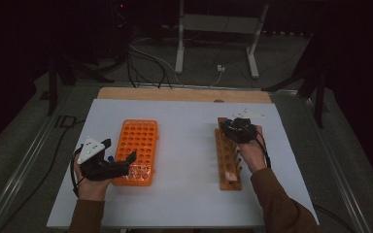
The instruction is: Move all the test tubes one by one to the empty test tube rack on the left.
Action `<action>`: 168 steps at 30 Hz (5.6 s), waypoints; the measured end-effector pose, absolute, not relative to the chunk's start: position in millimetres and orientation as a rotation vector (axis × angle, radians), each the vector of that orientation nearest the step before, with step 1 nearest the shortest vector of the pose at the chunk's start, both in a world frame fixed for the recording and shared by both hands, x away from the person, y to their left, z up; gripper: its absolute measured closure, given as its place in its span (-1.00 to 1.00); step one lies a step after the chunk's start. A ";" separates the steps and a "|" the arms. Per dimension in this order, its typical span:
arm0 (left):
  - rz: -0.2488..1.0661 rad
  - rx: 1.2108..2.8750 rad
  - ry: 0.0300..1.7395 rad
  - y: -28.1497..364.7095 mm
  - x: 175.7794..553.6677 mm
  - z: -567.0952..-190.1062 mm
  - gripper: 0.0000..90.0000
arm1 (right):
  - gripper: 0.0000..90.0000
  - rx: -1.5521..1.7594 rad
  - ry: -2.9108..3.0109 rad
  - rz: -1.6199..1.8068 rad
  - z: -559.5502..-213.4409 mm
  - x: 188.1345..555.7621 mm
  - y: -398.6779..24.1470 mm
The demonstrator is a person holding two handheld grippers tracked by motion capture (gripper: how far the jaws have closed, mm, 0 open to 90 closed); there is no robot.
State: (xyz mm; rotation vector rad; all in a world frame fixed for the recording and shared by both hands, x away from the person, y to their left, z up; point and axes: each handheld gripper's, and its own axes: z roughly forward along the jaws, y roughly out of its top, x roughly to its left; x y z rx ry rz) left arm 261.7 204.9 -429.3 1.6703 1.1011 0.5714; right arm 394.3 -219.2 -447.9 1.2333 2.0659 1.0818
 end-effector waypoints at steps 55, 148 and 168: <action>0.568 1.713 1.022 184.3 258.0 -424.2 -0.99 | 0.70 1.073 2.011 1.319 -394.4 353.0 -221.5; 0.593 1.790 0.836 144.5 250.3 -407.0 0.73 | -0.99 1.003 2.190 1.411 -417.9 302.8 -194.0; 0.693 1.706 0.936 209.3 226.8 -400.6 0.73 | -1.00 1.109 2.100 1.420 -426.1 300.4 -233.1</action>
